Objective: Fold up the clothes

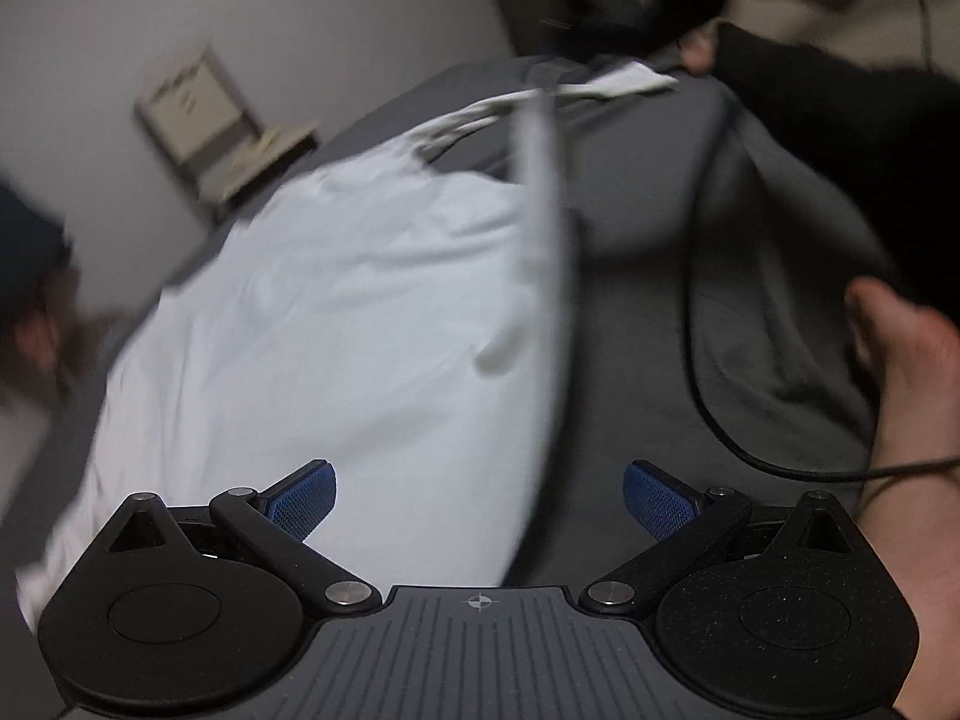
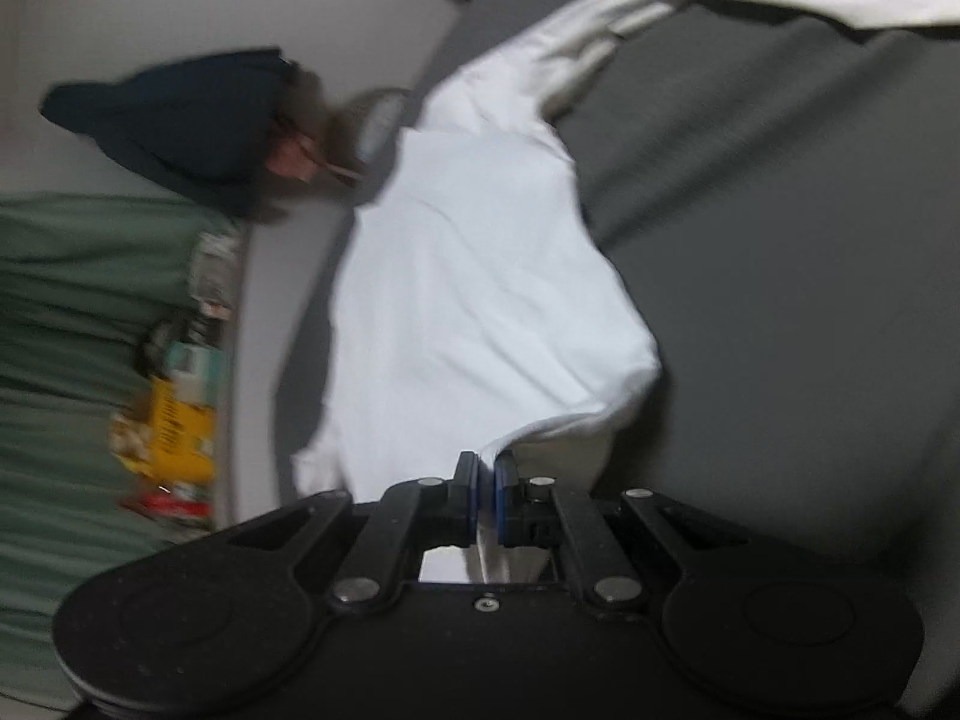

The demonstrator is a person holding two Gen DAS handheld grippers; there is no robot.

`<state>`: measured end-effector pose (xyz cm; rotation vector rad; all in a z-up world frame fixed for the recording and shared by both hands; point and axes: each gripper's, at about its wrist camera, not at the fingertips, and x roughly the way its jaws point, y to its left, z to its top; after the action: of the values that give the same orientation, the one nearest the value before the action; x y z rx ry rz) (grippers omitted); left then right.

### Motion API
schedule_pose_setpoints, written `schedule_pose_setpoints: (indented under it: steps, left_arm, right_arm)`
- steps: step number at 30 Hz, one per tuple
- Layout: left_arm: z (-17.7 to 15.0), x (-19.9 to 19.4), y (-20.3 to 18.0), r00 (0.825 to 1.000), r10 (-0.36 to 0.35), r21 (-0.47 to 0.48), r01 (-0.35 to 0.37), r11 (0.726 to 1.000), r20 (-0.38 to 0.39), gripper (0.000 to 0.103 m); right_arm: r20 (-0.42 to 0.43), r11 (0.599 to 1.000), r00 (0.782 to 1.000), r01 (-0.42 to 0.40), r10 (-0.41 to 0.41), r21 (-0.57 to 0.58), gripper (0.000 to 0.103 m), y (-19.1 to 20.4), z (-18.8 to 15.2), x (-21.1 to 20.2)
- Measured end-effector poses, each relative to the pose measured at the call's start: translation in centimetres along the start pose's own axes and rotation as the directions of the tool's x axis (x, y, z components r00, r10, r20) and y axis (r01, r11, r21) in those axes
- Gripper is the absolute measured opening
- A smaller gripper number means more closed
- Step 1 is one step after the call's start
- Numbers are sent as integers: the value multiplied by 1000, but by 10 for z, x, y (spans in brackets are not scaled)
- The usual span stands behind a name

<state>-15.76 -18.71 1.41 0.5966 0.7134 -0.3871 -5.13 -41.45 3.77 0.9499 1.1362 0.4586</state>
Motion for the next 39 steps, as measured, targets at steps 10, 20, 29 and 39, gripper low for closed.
schedule_pose_setpoints:
  steps: [10,20,29,39]
  left_arm:
    - [9,6,-7,978,169,60,-177,982,127,99]
    - [10,32,-19,982,184,128,-187,974,31,27]
    - [8,7,-3,998,15,30,-17,999,55,2]
    - [3,15,-10,989,-133,113,140,984,-64,2]
  right_arm:
    - [22,1000,999,25,-25,-1,6,-1,30,23]
    - [6,1000,1000,19,-19,5,6,-9,32,22]
    - [-50,962,976,198,-211,-190,6,2,0,-12]
    - [-85,830,881,401,-465,-387,5,-17,-68,-15]
